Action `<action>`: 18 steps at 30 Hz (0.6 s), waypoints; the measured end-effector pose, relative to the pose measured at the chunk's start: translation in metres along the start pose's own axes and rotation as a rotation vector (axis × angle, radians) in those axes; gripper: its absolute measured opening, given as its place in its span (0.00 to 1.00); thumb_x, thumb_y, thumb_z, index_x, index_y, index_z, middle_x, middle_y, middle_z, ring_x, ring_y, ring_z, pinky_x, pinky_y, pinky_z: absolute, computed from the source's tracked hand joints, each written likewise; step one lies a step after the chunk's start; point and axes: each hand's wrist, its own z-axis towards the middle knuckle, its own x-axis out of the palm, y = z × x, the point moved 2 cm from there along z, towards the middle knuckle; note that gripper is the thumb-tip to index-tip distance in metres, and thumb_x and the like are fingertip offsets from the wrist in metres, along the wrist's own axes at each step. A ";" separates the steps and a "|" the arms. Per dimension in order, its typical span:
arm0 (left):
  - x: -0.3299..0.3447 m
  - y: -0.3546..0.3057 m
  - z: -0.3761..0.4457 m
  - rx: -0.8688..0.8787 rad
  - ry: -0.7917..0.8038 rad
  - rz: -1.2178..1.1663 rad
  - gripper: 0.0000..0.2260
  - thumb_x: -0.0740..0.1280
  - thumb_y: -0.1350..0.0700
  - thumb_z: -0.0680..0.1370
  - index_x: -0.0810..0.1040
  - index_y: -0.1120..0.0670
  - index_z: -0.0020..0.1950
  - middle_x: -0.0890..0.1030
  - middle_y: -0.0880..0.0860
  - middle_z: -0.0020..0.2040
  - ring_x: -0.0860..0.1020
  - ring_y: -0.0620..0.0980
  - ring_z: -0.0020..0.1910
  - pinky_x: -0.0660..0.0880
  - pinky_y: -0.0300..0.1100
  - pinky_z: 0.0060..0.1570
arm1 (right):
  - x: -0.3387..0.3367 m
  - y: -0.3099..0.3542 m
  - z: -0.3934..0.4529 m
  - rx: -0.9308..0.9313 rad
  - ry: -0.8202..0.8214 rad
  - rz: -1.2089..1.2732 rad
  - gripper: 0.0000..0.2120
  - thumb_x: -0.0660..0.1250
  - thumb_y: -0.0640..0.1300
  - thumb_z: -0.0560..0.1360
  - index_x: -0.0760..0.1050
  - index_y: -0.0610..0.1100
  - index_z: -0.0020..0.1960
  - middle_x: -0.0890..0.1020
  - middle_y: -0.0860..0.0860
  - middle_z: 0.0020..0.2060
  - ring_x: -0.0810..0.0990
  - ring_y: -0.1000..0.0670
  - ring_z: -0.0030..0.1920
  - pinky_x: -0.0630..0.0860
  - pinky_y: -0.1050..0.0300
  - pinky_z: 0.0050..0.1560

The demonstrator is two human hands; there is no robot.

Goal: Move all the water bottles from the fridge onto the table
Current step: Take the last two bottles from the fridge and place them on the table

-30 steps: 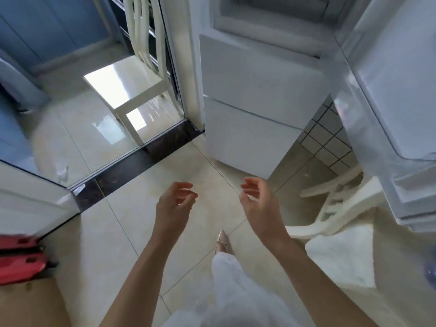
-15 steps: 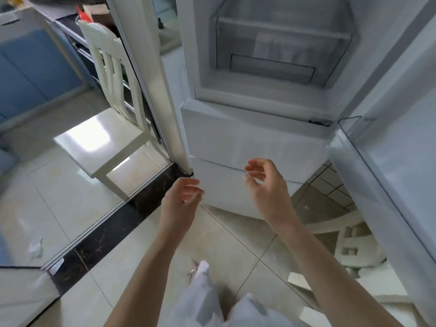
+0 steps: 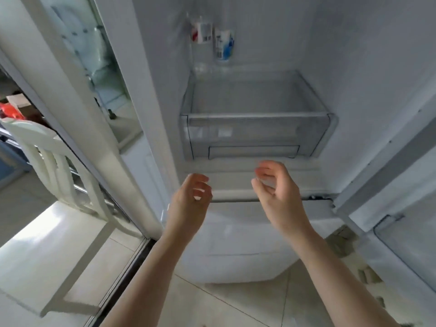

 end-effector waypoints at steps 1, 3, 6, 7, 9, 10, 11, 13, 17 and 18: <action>0.002 -0.009 0.019 0.046 -0.003 -0.014 0.09 0.67 0.63 0.76 0.77 0.53 0.55 0.82 0.48 0.45 0.80 0.44 0.44 0.74 0.27 0.39 | 0.001 0.003 0.017 -0.013 -0.034 0.005 0.14 0.66 0.40 0.76 0.71 0.45 0.61 0.77 0.54 0.52 0.77 0.54 0.57 0.75 0.59 0.59; 0.007 -0.029 0.051 0.117 -0.023 -0.045 0.10 0.67 0.64 0.75 0.76 0.53 0.54 0.80 0.49 0.46 0.79 0.47 0.43 0.74 0.28 0.41 | 0.003 0.008 0.048 -0.044 -0.089 0.032 0.13 0.67 0.38 0.76 0.72 0.44 0.59 0.78 0.51 0.51 0.79 0.51 0.56 0.76 0.56 0.57; 0.021 -0.051 0.106 0.139 -0.050 -0.128 0.14 0.67 0.64 0.75 0.72 0.50 0.56 0.78 0.50 0.50 0.78 0.52 0.45 0.75 0.39 0.47 | 0.004 0.017 0.103 -0.101 -0.130 0.059 0.13 0.66 0.38 0.76 0.71 0.45 0.59 0.78 0.50 0.50 0.80 0.50 0.53 0.76 0.57 0.54; 0.026 -0.058 0.123 0.143 -0.073 -0.145 0.14 0.67 0.64 0.75 0.72 0.50 0.57 0.78 0.50 0.52 0.78 0.53 0.47 0.75 0.43 0.48 | 0.005 0.020 0.122 -0.117 -0.146 0.052 0.13 0.66 0.38 0.76 0.71 0.44 0.60 0.78 0.51 0.50 0.80 0.51 0.53 0.76 0.58 0.53; 0.033 -0.073 0.160 0.145 -0.140 -0.175 0.16 0.68 0.63 0.75 0.72 0.51 0.60 0.77 0.50 0.55 0.77 0.52 0.48 0.75 0.44 0.48 | 0.006 0.027 0.163 -0.147 -0.177 0.058 0.13 0.66 0.38 0.76 0.71 0.44 0.60 0.78 0.52 0.49 0.80 0.52 0.51 0.76 0.61 0.52; 0.036 -0.079 0.175 0.137 -0.168 -0.185 0.17 0.68 0.62 0.74 0.71 0.51 0.61 0.76 0.49 0.56 0.77 0.51 0.49 0.75 0.43 0.47 | 0.007 0.031 0.180 -0.149 -0.184 0.071 0.13 0.67 0.38 0.76 0.70 0.45 0.59 0.78 0.52 0.49 0.79 0.51 0.52 0.75 0.62 0.51; 0.038 -0.087 0.190 0.126 -0.194 -0.194 0.18 0.69 0.61 0.74 0.71 0.51 0.62 0.75 0.49 0.57 0.76 0.50 0.49 0.75 0.42 0.48 | 0.008 0.034 0.198 -0.146 -0.186 0.089 0.14 0.67 0.38 0.76 0.70 0.46 0.59 0.78 0.52 0.49 0.79 0.51 0.53 0.75 0.63 0.51; 0.041 -0.099 0.221 0.105 -0.241 -0.209 0.20 0.70 0.61 0.74 0.70 0.53 0.65 0.74 0.49 0.60 0.75 0.49 0.52 0.74 0.41 0.50 | 0.013 0.040 0.234 -0.127 -0.170 0.120 0.15 0.67 0.40 0.76 0.70 0.46 0.61 0.78 0.52 0.51 0.78 0.51 0.54 0.74 0.63 0.53; 0.038 -0.111 0.287 0.063 -0.363 -0.238 0.26 0.73 0.62 0.72 0.69 0.57 0.68 0.73 0.55 0.65 0.74 0.53 0.60 0.73 0.46 0.61 | 0.023 0.050 0.305 -0.109 -0.147 0.110 0.19 0.68 0.42 0.75 0.68 0.45 0.64 0.77 0.51 0.53 0.78 0.51 0.55 0.74 0.60 0.53; 0.036 -0.112 0.303 0.050 -0.393 -0.244 0.27 0.73 0.62 0.71 0.68 0.58 0.68 0.73 0.56 0.65 0.74 0.53 0.61 0.73 0.46 0.62 | 0.027 0.051 0.322 -0.103 -0.135 0.110 0.20 0.68 0.43 0.75 0.67 0.45 0.65 0.77 0.50 0.55 0.78 0.51 0.54 0.74 0.59 0.53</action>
